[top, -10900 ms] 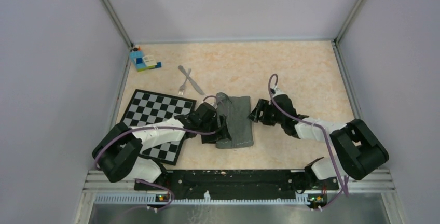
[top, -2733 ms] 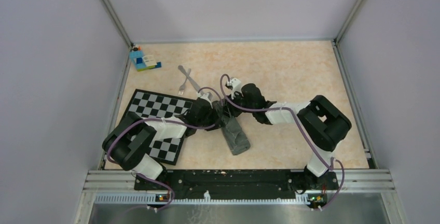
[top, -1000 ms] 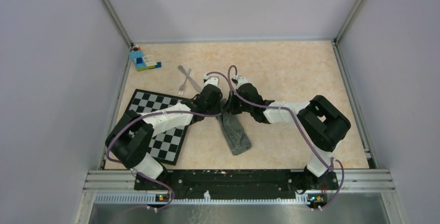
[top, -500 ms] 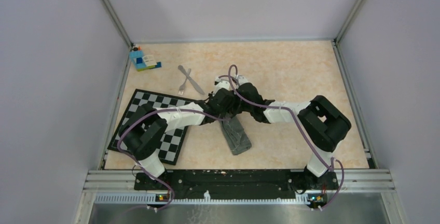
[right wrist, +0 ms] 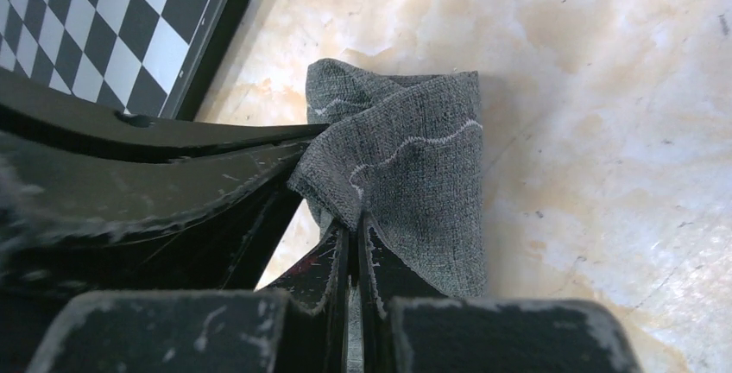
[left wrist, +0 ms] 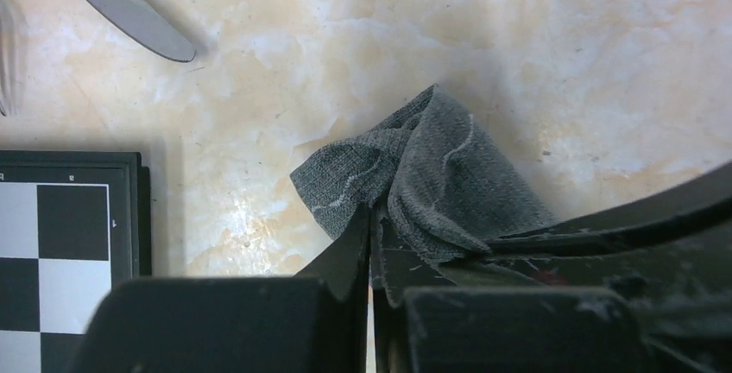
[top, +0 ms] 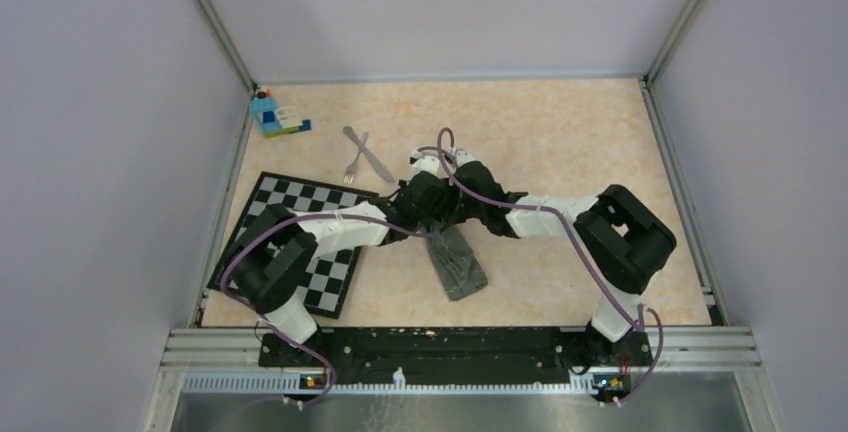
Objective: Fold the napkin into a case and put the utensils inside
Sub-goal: Grasp the top corner of the smaller rectangle folded napkin from the folded napkin.
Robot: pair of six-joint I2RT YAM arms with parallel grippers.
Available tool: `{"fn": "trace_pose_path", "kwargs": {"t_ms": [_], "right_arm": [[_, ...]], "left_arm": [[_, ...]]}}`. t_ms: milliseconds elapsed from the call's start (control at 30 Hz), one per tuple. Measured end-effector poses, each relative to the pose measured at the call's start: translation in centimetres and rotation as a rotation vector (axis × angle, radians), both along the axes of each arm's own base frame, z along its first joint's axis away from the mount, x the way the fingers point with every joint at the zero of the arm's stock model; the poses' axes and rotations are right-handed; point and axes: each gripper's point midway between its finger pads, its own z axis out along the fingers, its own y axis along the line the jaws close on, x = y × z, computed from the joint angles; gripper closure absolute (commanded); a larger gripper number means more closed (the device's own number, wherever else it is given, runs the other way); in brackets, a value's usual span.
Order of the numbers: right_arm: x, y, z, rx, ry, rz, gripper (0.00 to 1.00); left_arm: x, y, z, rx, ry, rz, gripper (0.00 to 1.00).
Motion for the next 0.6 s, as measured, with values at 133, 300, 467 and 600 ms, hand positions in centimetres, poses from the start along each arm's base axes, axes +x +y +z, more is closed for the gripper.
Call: {"fn": "trace_pose_path", "kwargs": {"t_ms": [133, 300, 467, 600], "right_arm": [[-0.7, 0.6, 0.2, -0.028, 0.01, 0.022, 1.0], [-1.2, 0.7, 0.3, -0.095, 0.01, 0.055, 1.0], [-1.4, 0.7, 0.7, -0.144, 0.021, 0.084, 1.0], [-1.1, 1.6, -0.2, -0.184, 0.044, 0.107, 1.0]], "left_arm": [[-0.4, 0.0, 1.2, -0.097, -0.042, -0.022, 1.0], [-0.9, 0.7, 2.2, -0.213, -0.078, -0.032, 1.0], [-1.1, 0.7, 2.1, -0.287, -0.087, -0.052, 1.0], [-1.3, 0.4, 2.1, -0.316, -0.091, -0.073, 1.0]]}}
